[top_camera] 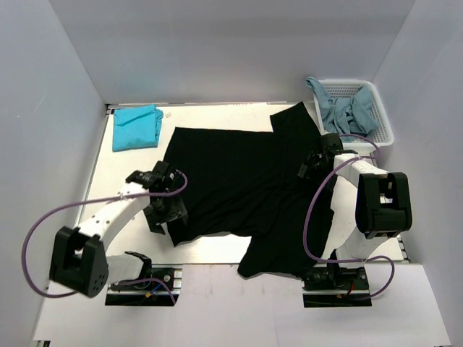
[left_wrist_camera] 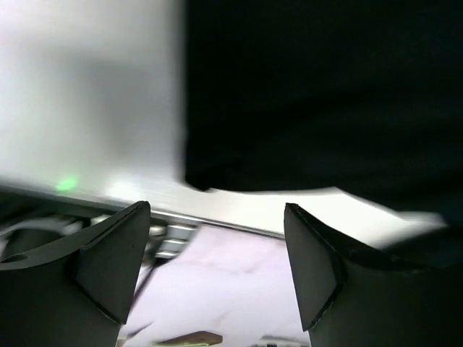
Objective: Fold and stack the t-shirts
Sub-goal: Flatten out the tshirt
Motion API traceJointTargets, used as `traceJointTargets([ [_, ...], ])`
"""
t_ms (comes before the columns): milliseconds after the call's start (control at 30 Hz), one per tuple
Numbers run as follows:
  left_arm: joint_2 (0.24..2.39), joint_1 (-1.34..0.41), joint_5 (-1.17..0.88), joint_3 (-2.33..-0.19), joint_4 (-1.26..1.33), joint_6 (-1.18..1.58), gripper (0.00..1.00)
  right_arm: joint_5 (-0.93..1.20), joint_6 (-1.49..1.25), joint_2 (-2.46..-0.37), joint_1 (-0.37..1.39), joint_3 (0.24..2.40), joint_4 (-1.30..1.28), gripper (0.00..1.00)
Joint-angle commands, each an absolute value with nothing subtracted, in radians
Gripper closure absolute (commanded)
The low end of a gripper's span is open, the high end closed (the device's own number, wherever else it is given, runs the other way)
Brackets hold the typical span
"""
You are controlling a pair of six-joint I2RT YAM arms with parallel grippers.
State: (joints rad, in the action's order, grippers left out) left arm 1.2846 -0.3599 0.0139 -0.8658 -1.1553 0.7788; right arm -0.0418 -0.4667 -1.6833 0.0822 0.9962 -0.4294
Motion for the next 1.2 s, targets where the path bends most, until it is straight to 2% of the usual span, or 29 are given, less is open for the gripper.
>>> traceJointTargets([
  [0,1.203,-0.394,-0.247,-0.769,-0.927,0.750,0.16,-0.051,-0.442,-1.687,0.071,0.957,-0.462,0.12],
  [100,1.224,-0.420,-0.156,-0.739,-0.974,0.787,0.16,-0.037,-0.443,-1.697,0.071,0.957,-0.460,0.12],
  [367,1.322,-0.478,0.015,-0.724,-1.077,0.877,0.32,-0.032,-0.443,-1.704,0.071,0.959,-0.462,0.12],
  [433,1.368,-0.479,0.041,-0.736,-1.086,0.891,0.40,-0.037,-0.442,-1.701,0.071,0.954,-0.459,0.12],
  [667,1.477,-0.499,0.100,-0.755,-1.135,0.955,0.50,-0.075,-0.456,-1.701,0.067,0.957,-0.471,0.12],
  [800,1.502,-0.499,0.173,-0.788,-1.187,1.005,0.69,-0.090,-0.463,-1.703,0.067,0.956,-0.469,0.12],
  [833,1.502,-0.499,0.173,-0.788,-1.187,1.005,0.77,-0.094,-0.460,-1.703,0.067,0.953,-0.471,0.12],
  [867,1.502,-0.499,0.173,-0.788,-1.187,1.005,0.96,-0.103,-0.463,-1.701,0.064,0.957,-0.472,0.12],
  [900,1.491,-0.499,0.201,-0.817,-1.204,1.005,1.00,-0.106,-0.465,-1.706,0.063,0.957,-0.477,0.12],
  [1067,1.450,-0.499,0.291,-0.981,-1.411,1.005,1.00,-0.140,-0.471,-1.706,0.058,0.968,-0.494,0.15],
  [1167,1.358,-0.476,0.174,-0.991,-1.411,0.936,1.00,-0.158,-0.480,-1.706,0.052,0.973,-0.508,0.18],
])
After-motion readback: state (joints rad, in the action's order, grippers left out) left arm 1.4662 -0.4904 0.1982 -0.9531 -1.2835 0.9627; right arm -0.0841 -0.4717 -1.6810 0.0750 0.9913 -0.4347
